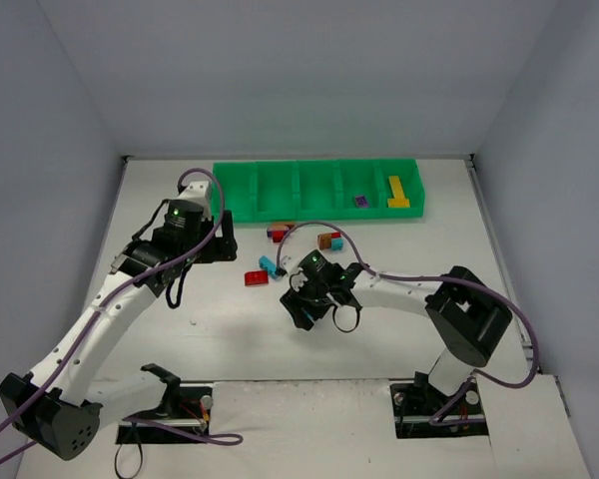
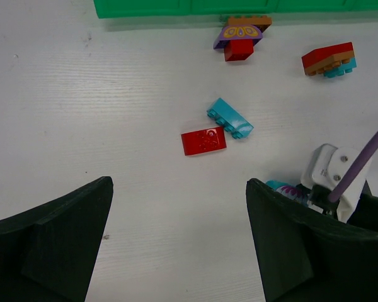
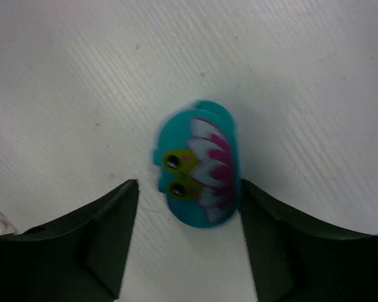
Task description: Sort the legos into containers by color
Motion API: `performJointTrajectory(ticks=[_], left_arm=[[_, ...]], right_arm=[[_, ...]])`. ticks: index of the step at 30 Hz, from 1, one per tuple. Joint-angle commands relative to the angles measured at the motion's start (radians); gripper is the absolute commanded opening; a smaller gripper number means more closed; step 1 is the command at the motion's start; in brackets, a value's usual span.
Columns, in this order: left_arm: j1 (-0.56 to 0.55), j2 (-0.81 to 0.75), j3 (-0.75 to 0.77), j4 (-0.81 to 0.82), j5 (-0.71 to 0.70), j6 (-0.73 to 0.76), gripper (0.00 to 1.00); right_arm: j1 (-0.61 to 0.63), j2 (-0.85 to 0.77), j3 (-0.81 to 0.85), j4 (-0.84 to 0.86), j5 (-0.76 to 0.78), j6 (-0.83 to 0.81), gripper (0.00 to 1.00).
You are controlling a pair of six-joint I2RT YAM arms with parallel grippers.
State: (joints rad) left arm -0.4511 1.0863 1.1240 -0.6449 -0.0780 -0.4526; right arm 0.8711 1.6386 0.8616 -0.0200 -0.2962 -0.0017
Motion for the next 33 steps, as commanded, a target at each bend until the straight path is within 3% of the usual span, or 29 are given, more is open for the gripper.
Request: performJointTrajectory(ticks=[1,3,4,5,9,14,17,18,21,23,27,33], left_arm=[[0.005,-0.011,0.048,0.044,-0.005,0.012,0.80],[0.005,-0.019,0.046,0.041,-0.008,0.014,0.80],[0.005,-0.020,0.045,0.037,-0.011,0.014,0.80],[0.005,-0.025,0.045,0.033,-0.011,0.014,0.80],[0.005,-0.040,0.034,0.028,-0.013,0.012,0.80],[0.005,-0.063,0.008,0.014,-0.006,0.002,0.80],[0.005,-0.084,0.000,-0.002,-0.014,-0.008,0.80],[0.005,-0.089,-0.004,-0.002,-0.014,-0.017,0.80],[0.005,-0.095,-0.030,-0.009,0.000,-0.061,0.80],[0.003,-0.089,-0.067,-0.001,0.013,-0.107,0.80],[-0.001,-0.078,-0.099,-0.015,-0.006,-0.210,0.80],[0.000,-0.098,-0.082,-0.056,-0.072,-0.222,0.80]], right_arm=[[-0.003,0.038,0.076,-0.004,0.038,-0.003,0.55],[-0.003,0.035,0.083,0.006,0.045,-0.004,0.37],[-0.003,0.027,0.100,0.009,0.069,-0.006,0.16],[-0.004,0.018,0.109,0.011,0.089,-0.009,0.10],[-0.073,-0.022,0.201,0.011,0.154,-0.030,0.00],[-0.213,0.006,0.349,0.011,0.097,-0.056,0.00],[-0.219,0.026,0.419,-0.004,0.042,-0.063,0.15],[-0.219,0.036,0.430,-0.005,0.004,-0.037,0.30],[-0.215,0.044,0.416,0.011,0.023,0.015,0.54],[-0.213,0.049,0.387,0.046,0.045,0.072,0.62],[-0.167,0.038,0.370,0.064,0.040,0.127,0.71],[0.000,0.092,0.356,0.074,0.136,0.271,0.73]])
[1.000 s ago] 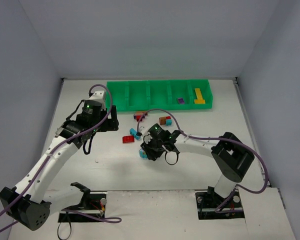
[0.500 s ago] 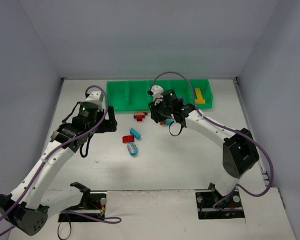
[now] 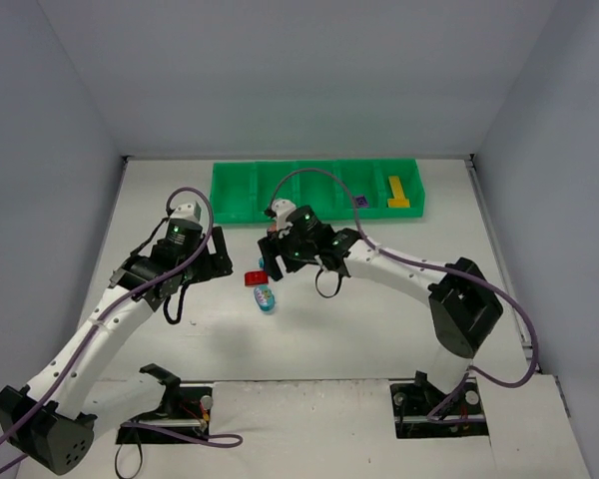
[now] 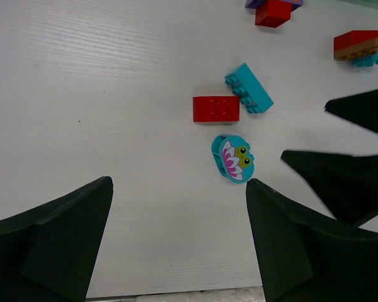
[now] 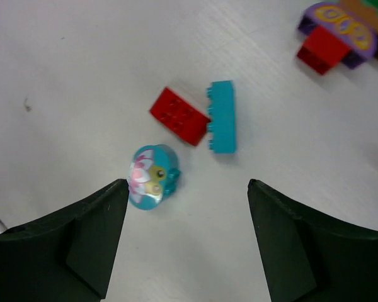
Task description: Sort the legos into containers by color
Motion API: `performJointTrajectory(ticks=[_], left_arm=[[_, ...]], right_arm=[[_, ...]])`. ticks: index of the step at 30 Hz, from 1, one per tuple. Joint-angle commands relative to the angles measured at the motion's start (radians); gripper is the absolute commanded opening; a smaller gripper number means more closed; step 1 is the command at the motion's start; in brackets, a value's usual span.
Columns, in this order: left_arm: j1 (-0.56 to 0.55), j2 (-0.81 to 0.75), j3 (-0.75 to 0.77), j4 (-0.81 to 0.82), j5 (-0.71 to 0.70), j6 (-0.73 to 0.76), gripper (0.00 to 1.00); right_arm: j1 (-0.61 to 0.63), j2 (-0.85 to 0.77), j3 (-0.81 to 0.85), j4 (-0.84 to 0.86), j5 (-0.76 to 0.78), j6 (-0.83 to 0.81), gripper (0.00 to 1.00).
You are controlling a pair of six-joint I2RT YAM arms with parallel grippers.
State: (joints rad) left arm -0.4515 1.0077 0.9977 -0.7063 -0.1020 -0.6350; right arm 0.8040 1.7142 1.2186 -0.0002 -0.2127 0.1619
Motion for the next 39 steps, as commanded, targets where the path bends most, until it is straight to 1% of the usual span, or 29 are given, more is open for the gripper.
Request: performJointTrajectory(ticks=[1,3,6,11,13,16,17,18,19,20,22,23,26,28,29,30,32,33,35,36,39], left_arm=[[0.000,-0.021,0.053,-0.007,-0.054,-0.038,0.80],[0.002,-0.026,0.059,-0.016,-0.071,-0.035,0.80],[0.004,-0.034,0.059,-0.022,-0.071,-0.032,0.80],[0.002,-0.037,0.064,-0.036,-0.062,-0.028,0.80],[0.002,-0.038,0.062,-0.039,-0.061,-0.025,0.80],[0.002,-0.041,0.061,-0.042,-0.061,-0.023,0.80],[0.004,-0.041,0.059,-0.042,-0.059,-0.023,0.80],[0.002,-0.041,0.061,-0.042,-0.061,-0.020,0.80],[0.002,-0.041,0.061,-0.042,-0.059,-0.020,0.80],[0.004,-0.040,0.061,-0.042,-0.059,-0.019,0.80],[0.004,-0.040,0.064,-0.042,-0.059,-0.015,0.80],[0.002,-0.041,0.065,-0.042,-0.061,-0.011,0.80],[0.002,-0.038,0.067,-0.039,-0.061,-0.006,0.80],[0.002,-0.034,0.065,-0.030,-0.058,-0.005,0.80],[0.002,-0.032,0.065,-0.027,-0.053,-0.003,0.80],[0.002,-0.032,0.064,-0.022,-0.050,-0.002,0.80],[0.004,-0.031,0.064,-0.016,-0.039,0.000,0.80],[0.002,-0.031,0.062,-0.009,-0.038,0.001,0.80],[0.002,-0.031,0.064,-0.009,-0.036,0.006,0.80],[0.002,-0.032,0.065,-0.005,-0.036,0.008,0.80],[0.002,-0.034,0.074,-0.009,-0.034,0.021,0.80]], right_arm=[[0.086,0.022,-0.002,0.055,0.082,0.128,0.73],[0.125,0.045,-0.005,0.060,0.151,0.180,0.73],[0.158,0.087,-0.002,0.068,0.202,0.229,0.73],[0.182,0.169,0.016,0.068,0.251,0.260,0.71],[0.196,0.202,0.033,0.059,0.260,0.261,0.68],[0.213,0.231,0.042,0.054,0.274,0.261,0.59],[0.215,0.234,0.042,0.054,0.274,0.263,0.52],[0.215,0.237,0.042,0.054,0.269,0.263,0.49],[0.215,0.231,0.039,0.054,0.268,0.263,0.44],[0.215,0.220,0.038,0.054,0.266,0.257,0.27],[0.216,0.161,0.033,0.058,0.274,0.242,0.12],[0.213,0.138,0.033,0.057,0.285,0.219,0.01],[0.190,0.038,0.050,0.057,0.324,0.151,0.00],[0.120,-0.011,0.073,0.049,0.328,0.127,0.00],[0.054,-0.019,0.099,0.049,0.316,0.096,0.01],[0.022,-0.021,0.116,0.049,0.312,0.079,0.02],[-0.038,-0.001,0.156,0.051,0.317,0.042,0.04],[-0.089,0.011,0.188,0.064,0.314,0.010,0.05],[-0.138,0.051,0.206,0.100,0.309,-0.013,0.06],[-0.190,0.089,0.234,0.120,0.288,-0.021,0.06],[-0.273,0.172,0.312,0.153,0.266,-0.028,0.06]])
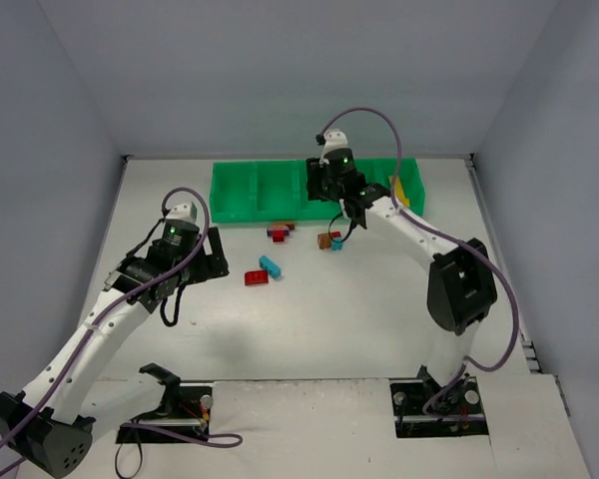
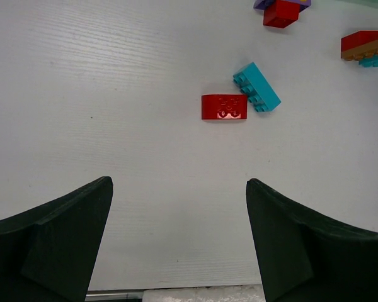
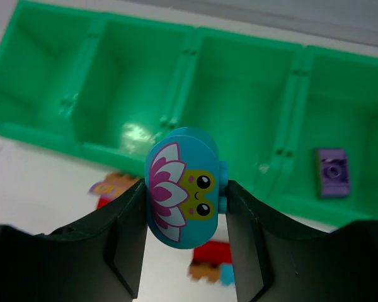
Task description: Sort the legos into containers by color
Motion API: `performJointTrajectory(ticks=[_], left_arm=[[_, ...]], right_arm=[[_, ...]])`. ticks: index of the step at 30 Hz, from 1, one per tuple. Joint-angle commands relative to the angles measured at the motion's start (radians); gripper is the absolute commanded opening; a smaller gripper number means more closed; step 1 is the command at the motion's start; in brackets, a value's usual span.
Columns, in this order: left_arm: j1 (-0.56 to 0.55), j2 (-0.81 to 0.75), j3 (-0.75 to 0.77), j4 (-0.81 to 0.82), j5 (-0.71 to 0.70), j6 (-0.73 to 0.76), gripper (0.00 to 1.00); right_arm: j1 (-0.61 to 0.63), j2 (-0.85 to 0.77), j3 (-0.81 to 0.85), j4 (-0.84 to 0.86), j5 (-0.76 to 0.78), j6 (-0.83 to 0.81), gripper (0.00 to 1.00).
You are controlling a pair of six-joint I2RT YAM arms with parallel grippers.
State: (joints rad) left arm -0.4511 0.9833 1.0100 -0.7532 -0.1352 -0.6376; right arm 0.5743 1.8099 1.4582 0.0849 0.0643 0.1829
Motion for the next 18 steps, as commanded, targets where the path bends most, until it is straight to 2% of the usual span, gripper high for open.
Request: performJointTrajectory(ticks=[1,7,8,9,11,12,18], left_arm=[[0.003,-0.011,0.064,0.038,0.000,0.029,0.80],[0.002,-0.015,0.068,0.035,0.011,0.032,0.80],[0.002,-0.017,0.067,0.035,0.011,0.032,0.80],[0.002,-0.017,0.067,0.034,0.009,0.032,0.80],[0.003,-0.018,0.064,0.035,0.009,0.033,0.80],[0.003,-0.018,0.064,0.035,0.009,0.033,0.80],[0.002,-0.009,0.061,0.054,0.006,0.045,0.80]], right_arm=[[-0.059,0.100,0.094,0.078,-0.020,-0.054,0.10],[-0.120,0.287,0.301,0.088,-0.086,-0.092,0.22],[-0.125,0.322,0.321,0.088,-0.087,-0.094,0.27],[-0.128,0.338,0.338,0.087,-0.089,-0.091,0.40],[-0.136,0.371,0.372,0.087,-0.090,-0.086,0.51],[-0.136,0.373,0.376,0.087,-0.089,-0.083,0.61],[-0.116,0.295,0.301,0.098,-0.123,-0.111,0.70]])
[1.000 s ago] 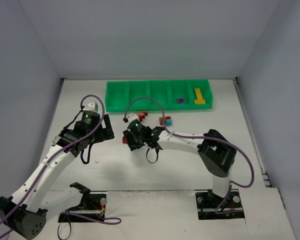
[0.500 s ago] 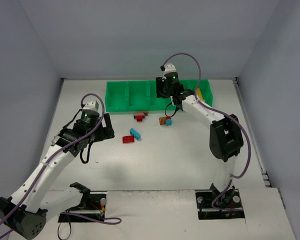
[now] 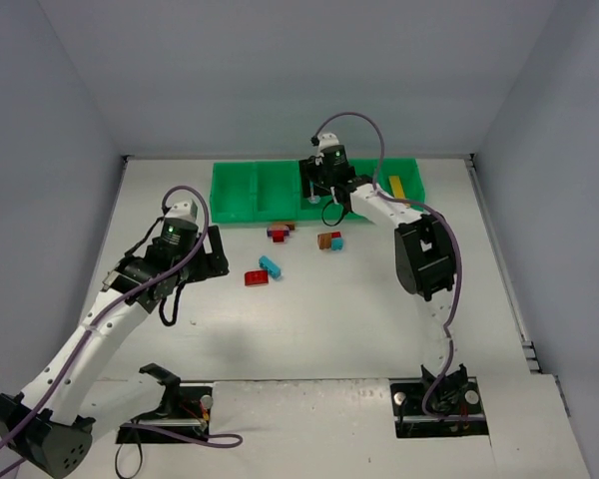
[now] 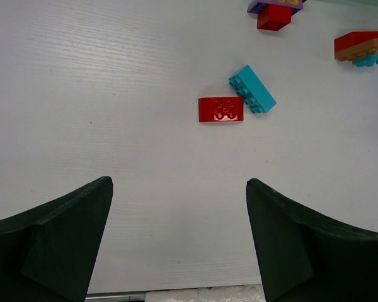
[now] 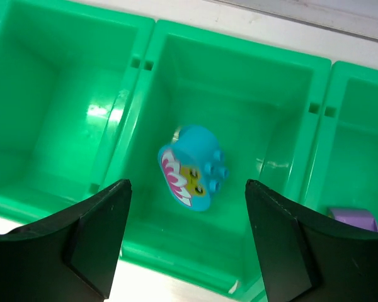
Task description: Sort the legos into containers by color
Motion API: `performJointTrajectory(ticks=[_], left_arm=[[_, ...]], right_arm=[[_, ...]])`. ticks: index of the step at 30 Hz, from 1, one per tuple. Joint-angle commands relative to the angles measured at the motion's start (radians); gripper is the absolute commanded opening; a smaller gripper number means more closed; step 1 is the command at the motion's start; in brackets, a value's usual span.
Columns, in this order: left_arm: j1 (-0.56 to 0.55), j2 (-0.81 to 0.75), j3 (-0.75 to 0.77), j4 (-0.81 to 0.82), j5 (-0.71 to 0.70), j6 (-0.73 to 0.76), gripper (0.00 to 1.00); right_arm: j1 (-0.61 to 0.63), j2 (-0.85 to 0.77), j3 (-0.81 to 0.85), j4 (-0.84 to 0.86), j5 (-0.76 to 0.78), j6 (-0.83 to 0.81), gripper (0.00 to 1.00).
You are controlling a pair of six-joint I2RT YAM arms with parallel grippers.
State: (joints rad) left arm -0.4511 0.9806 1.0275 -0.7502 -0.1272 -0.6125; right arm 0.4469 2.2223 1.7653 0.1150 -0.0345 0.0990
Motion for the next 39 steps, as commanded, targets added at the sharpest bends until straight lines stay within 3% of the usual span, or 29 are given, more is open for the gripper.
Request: performJointTrajectory(ticks=[1,7,12,21,32,35,37,38,39], left_arm=[[0.003,-0.003,0.042,0.057,0.003,0.023,0.80],[0.002,0.013,0.040,0.087,0.015,0.043,0.80],[0.002,0.032,0.045,0.101,0.027,0.054,0.80],[0.003,0.035,0.051,0.104,0.040,0.063,0.80],[0.002,0.007,0.036,0.078,0.029,0.063,0.80],[0.002,0.004,0.031,0.077,0.026,0.062,0.80],[0.002,0.003,0.028,0.077,0.028,0.062,0.80],[0.002,0.006,0.028,0.075,0.029,0.060,0.80],[0.002,0.007,0.028,0.077,0.031,0.060,0.80]], right_arm=[[0.021,-0.165,-0.050,0.075,-0.039,-0.039,0.70],[0.098,-0.372,-0.243,0.095,-0.178,-0.091,0.66],[0.216,-0.431,-0.401,0.086,-0.226,-0.114,0.66],[0.346,-0.320,-0.454,0.087,-0.243,-0.102,0.65],[0.363,-0.205,-0.429,0.094,-0.196,-0.099,0.53],[0.363,-0.205,-0.437,0.098,-0.182,-0.101,0.41],[0.363,-0.216,-0.441,0.098,-0.163,-0.105,0.24],[0.362,-0.231,-0.443,0.098,-0.157,-0.110,0.10],[0.362,-0.242,-0.446,0.098,-0.147,-0.113,0.05]])
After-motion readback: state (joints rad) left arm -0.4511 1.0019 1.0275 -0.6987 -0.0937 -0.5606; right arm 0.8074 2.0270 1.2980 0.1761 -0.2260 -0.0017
